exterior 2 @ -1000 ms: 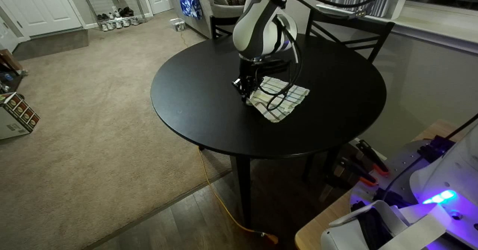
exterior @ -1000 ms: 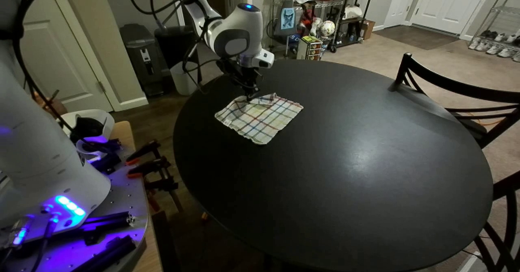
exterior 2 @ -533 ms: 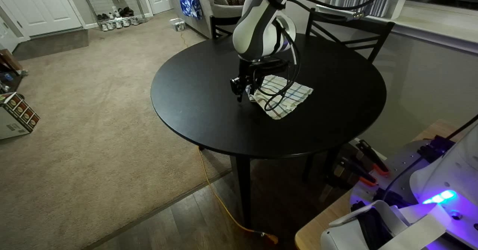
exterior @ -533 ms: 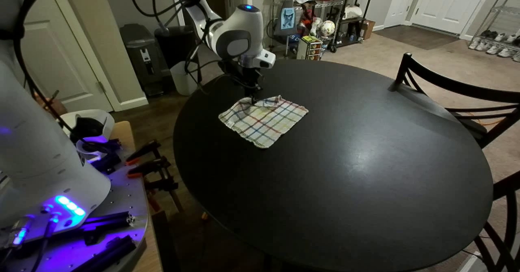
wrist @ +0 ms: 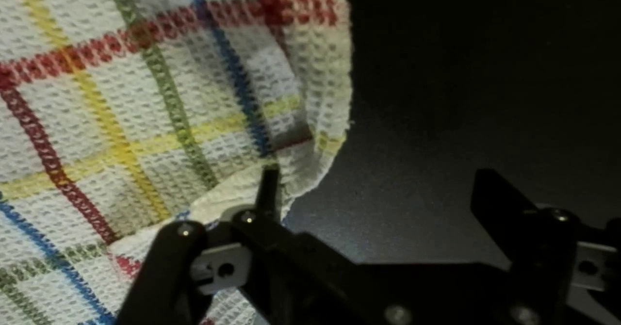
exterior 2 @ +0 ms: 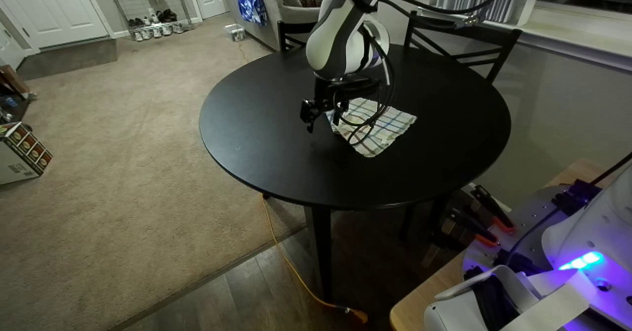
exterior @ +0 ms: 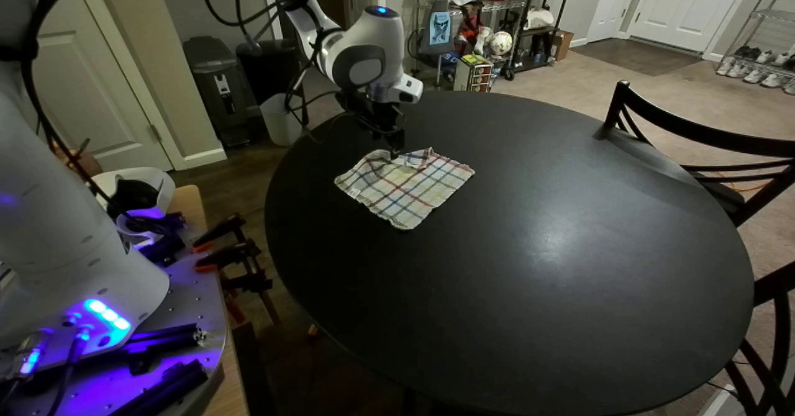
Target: Unfold the tea towel forwards on the table
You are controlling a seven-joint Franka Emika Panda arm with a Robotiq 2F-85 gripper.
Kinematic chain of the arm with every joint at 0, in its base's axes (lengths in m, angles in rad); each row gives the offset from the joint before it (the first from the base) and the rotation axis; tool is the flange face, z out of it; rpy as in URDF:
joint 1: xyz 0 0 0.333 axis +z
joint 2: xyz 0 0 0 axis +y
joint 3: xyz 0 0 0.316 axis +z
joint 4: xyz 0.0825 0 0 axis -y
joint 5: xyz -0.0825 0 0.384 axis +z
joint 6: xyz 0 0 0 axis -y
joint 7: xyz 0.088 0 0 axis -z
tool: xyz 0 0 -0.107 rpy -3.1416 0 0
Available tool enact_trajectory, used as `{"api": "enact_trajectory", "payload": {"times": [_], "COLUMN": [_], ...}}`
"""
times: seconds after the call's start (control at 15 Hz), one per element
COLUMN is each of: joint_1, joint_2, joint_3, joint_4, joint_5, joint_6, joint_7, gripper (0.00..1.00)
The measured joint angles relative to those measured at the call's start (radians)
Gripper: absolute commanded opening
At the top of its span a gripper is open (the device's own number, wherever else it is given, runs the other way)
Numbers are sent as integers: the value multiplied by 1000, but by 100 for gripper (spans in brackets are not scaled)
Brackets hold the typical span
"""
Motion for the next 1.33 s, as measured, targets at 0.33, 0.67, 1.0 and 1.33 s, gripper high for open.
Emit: {"api": "enact_trajectory", "payload": {"times": [0.33,0.67,1.0,1.33], "joint_1": [3,12,18,12], "joint_2": [21,26,26,35], "joint_3": [4,-27,-106,-154], "joint_4": [37,55,65,70], "joint_5": [-12,-45,-70,-70], "joint_6": [0,61,141,141], "joint_7": [0,10,52,92], "gripper": [100,100,100,100]}}
